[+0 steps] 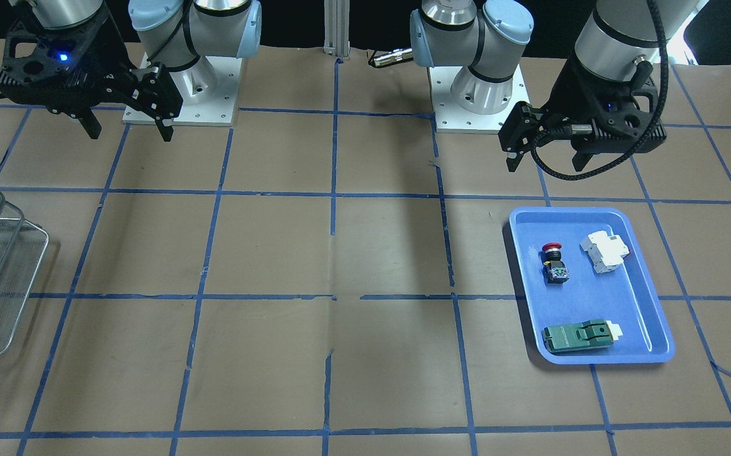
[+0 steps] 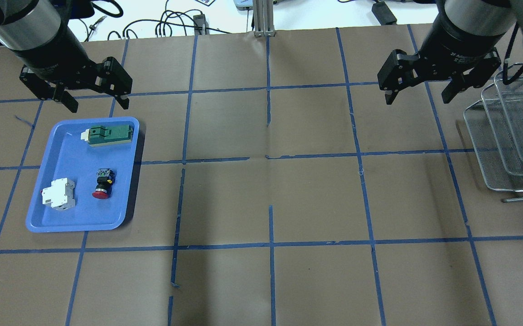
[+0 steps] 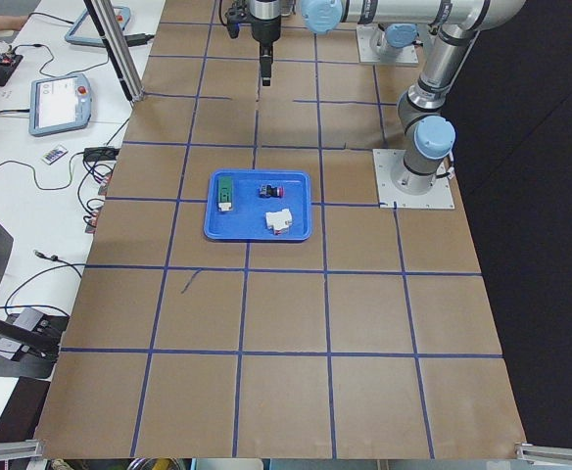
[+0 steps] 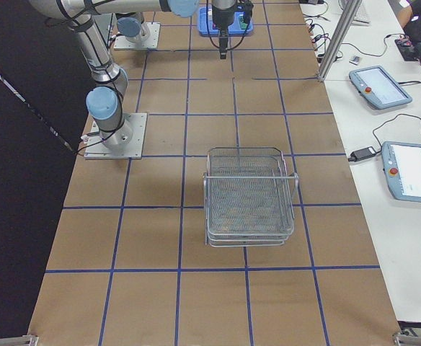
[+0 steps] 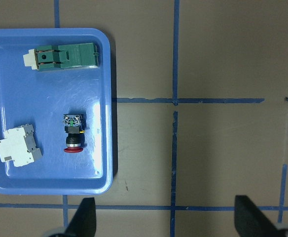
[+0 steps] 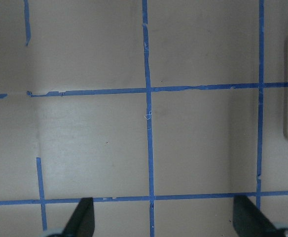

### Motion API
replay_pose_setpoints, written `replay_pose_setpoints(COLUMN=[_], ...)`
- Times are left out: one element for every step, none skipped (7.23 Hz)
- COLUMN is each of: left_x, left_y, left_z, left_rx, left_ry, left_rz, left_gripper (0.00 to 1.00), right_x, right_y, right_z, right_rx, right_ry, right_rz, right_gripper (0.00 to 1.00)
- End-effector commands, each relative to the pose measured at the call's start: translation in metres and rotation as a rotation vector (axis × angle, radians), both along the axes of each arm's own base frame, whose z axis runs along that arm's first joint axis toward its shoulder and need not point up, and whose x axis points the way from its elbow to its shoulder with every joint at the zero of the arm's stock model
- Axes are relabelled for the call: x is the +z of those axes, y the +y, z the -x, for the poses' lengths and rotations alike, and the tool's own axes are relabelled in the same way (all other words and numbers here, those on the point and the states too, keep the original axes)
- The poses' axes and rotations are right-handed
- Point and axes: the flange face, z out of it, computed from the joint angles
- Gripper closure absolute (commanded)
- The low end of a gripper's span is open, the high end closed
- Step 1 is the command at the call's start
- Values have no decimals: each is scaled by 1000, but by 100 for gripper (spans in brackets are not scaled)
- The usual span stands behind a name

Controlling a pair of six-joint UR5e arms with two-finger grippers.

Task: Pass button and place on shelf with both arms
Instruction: 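Move the left gripper over the blue tray toward the red button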

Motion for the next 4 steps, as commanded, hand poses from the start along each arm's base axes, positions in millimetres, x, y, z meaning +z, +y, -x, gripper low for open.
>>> replay_pose_setpoints(left_x=[-1, 0, 0, -1], left_y=[-1, 0, 0, 0], left_z=[1, 0, 0, 0], left_rx=[-3, -9, -12, -12], left_ry=[0, -6, -8, -9], left_rz=[0, 0, 1, -2], left_gripper=[0, 0, 0, 0], right_x=[0, -2, -1, 1], right_y=[-2, -2, -1, 0], right_z=[-1, -1, -1, -2], right_rx=[8, 12, 9, 11], right_ry=[1, 3, 3, 4], right_rz=[-3, -8, -7, -5], right_gripper=[0, 0, 0, 0])
